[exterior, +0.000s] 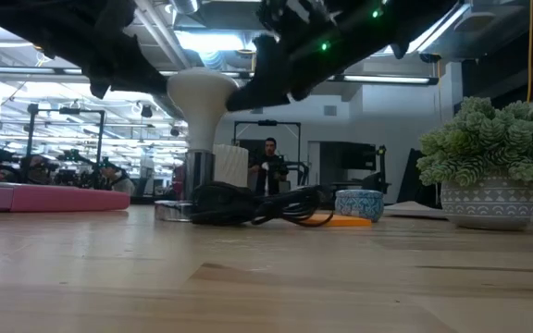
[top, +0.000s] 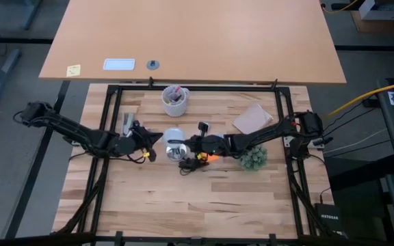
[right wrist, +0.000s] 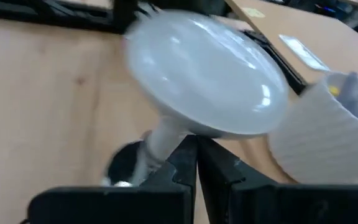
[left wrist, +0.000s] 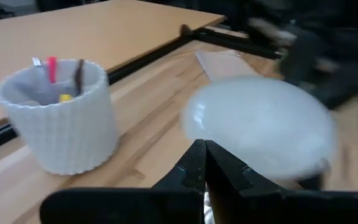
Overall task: Screw lightbulb
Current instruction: Remove the light bulb from the silver lamp
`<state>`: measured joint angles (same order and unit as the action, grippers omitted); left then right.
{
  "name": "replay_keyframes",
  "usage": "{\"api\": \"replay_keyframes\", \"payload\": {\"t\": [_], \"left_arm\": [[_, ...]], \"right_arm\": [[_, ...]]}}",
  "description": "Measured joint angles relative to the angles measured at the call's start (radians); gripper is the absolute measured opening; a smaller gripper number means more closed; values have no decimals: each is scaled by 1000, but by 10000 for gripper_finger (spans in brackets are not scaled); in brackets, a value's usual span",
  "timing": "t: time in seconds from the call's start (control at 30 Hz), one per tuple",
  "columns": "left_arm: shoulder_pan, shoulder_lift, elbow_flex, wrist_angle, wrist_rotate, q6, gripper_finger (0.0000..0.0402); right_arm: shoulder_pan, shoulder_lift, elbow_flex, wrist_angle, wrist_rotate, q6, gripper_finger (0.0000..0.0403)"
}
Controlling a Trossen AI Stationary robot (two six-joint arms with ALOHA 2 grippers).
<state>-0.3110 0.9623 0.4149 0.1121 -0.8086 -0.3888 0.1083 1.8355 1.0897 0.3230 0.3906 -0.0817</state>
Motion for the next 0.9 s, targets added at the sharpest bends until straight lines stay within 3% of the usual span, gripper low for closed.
{"api": "replay_keyframes", "payload": {"t": [0.17, 0.7, 0.9], "left_arm": [[-32, 1, 0, 11, 36, -10, 0], [-41, 2, 0, 13, 23, -43, 0], [-41, 2, 0, 97, 19, 42, 0]], "right_arm": [[-40, 0, 0, -7, 9, 10, 19], [-84, 0, 0, 34, -35, 10, 19], [-83, -2, 1, -13, -29, 18, 19]]}}
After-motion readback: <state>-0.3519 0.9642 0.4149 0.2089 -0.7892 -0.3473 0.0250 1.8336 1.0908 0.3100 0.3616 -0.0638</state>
